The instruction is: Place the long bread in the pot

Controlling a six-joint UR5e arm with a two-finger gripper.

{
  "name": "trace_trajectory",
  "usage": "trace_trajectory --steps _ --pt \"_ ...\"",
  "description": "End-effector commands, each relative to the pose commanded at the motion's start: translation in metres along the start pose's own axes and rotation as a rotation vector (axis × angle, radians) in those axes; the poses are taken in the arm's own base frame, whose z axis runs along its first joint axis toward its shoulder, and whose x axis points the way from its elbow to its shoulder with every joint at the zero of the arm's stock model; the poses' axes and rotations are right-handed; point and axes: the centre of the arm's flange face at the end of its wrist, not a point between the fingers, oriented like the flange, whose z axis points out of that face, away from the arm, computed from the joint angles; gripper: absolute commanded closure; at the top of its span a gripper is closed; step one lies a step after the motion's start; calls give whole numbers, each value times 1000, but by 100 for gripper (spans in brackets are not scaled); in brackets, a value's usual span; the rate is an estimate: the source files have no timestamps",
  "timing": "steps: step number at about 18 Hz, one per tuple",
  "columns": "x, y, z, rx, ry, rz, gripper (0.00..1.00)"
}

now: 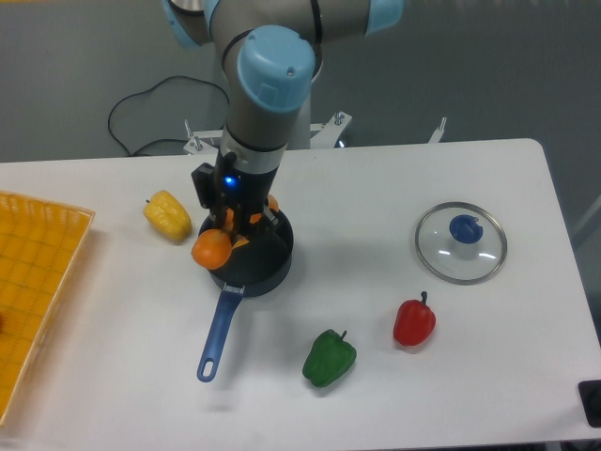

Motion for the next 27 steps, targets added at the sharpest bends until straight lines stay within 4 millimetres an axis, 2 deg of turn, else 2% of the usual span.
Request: trace_trajectory --steps 4,17,27 --pt "6 -5 13 -17 15 12 66" --pt "7 -16 32 -18 -3 44 66" --pt "8 -17 35 -23 0 82 66"
